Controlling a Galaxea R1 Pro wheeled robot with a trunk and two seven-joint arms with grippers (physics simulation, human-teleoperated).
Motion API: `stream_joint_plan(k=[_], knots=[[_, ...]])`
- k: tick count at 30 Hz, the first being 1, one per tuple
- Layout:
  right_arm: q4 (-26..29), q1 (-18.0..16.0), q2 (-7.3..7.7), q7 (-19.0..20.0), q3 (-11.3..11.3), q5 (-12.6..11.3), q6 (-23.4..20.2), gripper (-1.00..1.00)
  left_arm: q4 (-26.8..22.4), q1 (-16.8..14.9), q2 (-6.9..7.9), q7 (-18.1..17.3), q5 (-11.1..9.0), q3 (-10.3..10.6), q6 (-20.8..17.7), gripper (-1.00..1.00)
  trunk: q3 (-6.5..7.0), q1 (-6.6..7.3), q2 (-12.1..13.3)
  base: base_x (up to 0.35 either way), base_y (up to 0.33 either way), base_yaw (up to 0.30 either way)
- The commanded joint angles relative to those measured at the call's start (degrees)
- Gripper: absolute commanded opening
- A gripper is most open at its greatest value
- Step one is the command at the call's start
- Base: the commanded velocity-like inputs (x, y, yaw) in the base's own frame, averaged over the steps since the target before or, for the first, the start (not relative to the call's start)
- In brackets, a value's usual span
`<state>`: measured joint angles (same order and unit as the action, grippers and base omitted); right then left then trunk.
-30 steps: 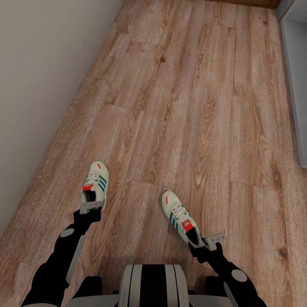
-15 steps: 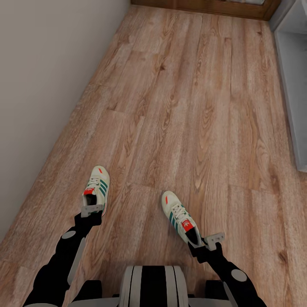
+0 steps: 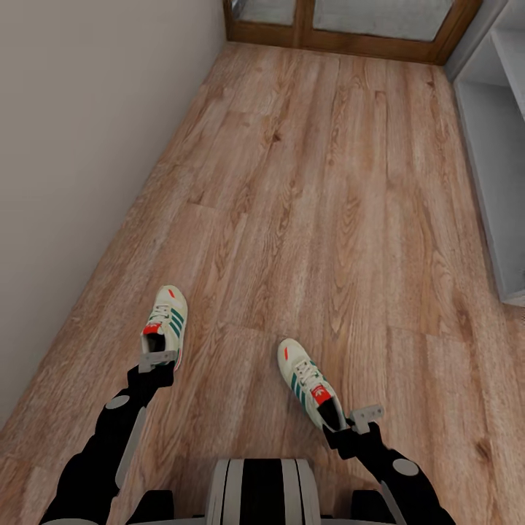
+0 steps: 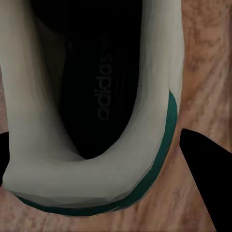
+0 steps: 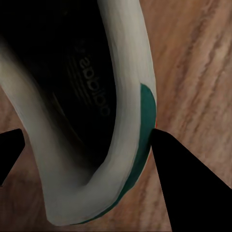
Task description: Pick up the two gym shoes and the two sandals from the corridor floor and place them onto the hallstand (shoe rack) in the corridor, making sure they are on the rack and not on the floor. Arrange them so the two gym shoes are next to each other and the two sandals are next to each other.
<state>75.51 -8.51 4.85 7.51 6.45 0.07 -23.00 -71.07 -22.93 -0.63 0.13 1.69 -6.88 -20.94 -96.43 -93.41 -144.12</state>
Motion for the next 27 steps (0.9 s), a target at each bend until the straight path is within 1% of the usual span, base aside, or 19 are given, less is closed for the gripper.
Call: stream_joint_plan(k=[1, 8, 13, 14, 17, 20, 23, 25, 26, 27], knots=[[0.08, -0.01, 0.03, 0.05, 0.06, -0.1, -0.57, -1.0, -0.09, -0.01, -0.03, -0.04, 0.16, -0.09, -0.31, -1.0, 0.2, 0.03, 0.0, 0.0, 0.0, 0.0], [0.57, -0.01, -0.71, 0.03, 0.23, -0.24, -1.77, -1.0, -0.06, -0.01, 0.07, 0.01, 0.15, -0.28, -0.38, -1.0, 1.75, 0.21, 0.1, 0.0, 0.0, 0.0], [3.58, -0.01, -1.51, -0.03, 0.47, -0.07, -3.87, -1.0, -0.11, -0.01, 0.22, 0.04, 0.3, -0.38, -0.47, -1.0, 2.86, 0.34, 0.16, 0.0, 0.0, 0.0], [5.64, -0.01, -1.86, -0.04, 0.39, 0.11, -5.55, -1.0, -0.12, -0.01, 0.26, 0.04, 0.38, -0.36, -0.49, -1.0, 3.08, 0.37, 0.18, 0.0, 0.0, 0.0], [6.49, -0.01, -1.97, -0.04, 0.3, 0.16, -8.24, -1.0, -0.12, -0.01, 0.24, 0.04, 0.42, -0.34, -0.5, -1.0, 3.74, 0.44, 0.22, 0.0, 0.0, 0.0], [7.15, -0.01, -2.07, -0.1, 0.17, 0.19, -12.74, -1.0, -0.08, -0.01, 0.21, 0.04, 0.4, -0.23, -0.51, -1.0, 4.41, 0.52, 0.26, 0.0, 0.0, 0.0], [7.19, -0.01, -2.33, -0.39, 0.02, 0.2, -13.04, -1.0, -0.04, 0.08, 0.18, 0.04, 0.42, -0.17, -0.52, -1.0, 5.07, 0.6, 0.3, 0.0, 0.0, 0.0], [7.34, -0.01, -3.08, -2.38, -0.48, 0.2, -13.09, -1.0, -0.04, 0.14, 0.16, 0.04, 0.39, -0.16, -0.56, -1.0, 5.53, 0.65, 0.32, 0.0, 0.0, 0.0], [7.4, -0.01, -3.55, -4.61, -0.73, 0.2, -13.1, -1.0, -0.04, 0.15, 0.16, 0.04, 0.37, -0.15, -0.57, -1.0, 5.8, 0.68, 0.34, 0.0, 0.0, 0.0], [7.41, -0.01, -3.72, -5.99, -0.82, 0.2, -13.1, -1.0, -0.04, 0.15, 0.15, 0.04, 0.36, -0.15, -0.57, -1.0, 6.07, 0.7, 0.35, 0.0, 0.0, 0.0]])
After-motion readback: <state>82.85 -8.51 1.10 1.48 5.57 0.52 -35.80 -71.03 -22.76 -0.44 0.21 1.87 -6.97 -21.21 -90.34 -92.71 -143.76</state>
